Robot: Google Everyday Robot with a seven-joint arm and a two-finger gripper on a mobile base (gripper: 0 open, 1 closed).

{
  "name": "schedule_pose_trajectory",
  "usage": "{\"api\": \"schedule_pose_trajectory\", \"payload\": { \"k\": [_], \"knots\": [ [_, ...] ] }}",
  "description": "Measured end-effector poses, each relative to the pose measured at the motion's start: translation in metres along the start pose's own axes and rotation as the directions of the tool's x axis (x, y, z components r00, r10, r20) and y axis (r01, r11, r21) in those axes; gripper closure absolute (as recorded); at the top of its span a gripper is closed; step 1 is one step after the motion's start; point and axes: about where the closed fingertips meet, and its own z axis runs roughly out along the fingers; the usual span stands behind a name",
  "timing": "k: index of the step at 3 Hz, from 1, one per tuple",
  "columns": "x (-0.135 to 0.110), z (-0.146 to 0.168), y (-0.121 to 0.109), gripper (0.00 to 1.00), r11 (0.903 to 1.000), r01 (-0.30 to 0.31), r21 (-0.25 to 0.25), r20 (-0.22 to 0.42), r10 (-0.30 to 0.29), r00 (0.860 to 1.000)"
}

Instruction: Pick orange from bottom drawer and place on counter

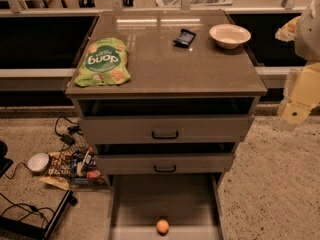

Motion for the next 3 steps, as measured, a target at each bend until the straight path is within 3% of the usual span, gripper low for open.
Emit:
{"api": "schedule_pose_trajectory", "payload": {
  "k": [2,3],
  "knots": [
    [0.009,0.003,-0.002,0.0,0.9994,-0.017,0.03,0.005,0.016,1.0],
    [0.031,0.033,0.005,0.0,0.9992,-0.032,0.024,0.048,0.031,0.998]
  ]
}}
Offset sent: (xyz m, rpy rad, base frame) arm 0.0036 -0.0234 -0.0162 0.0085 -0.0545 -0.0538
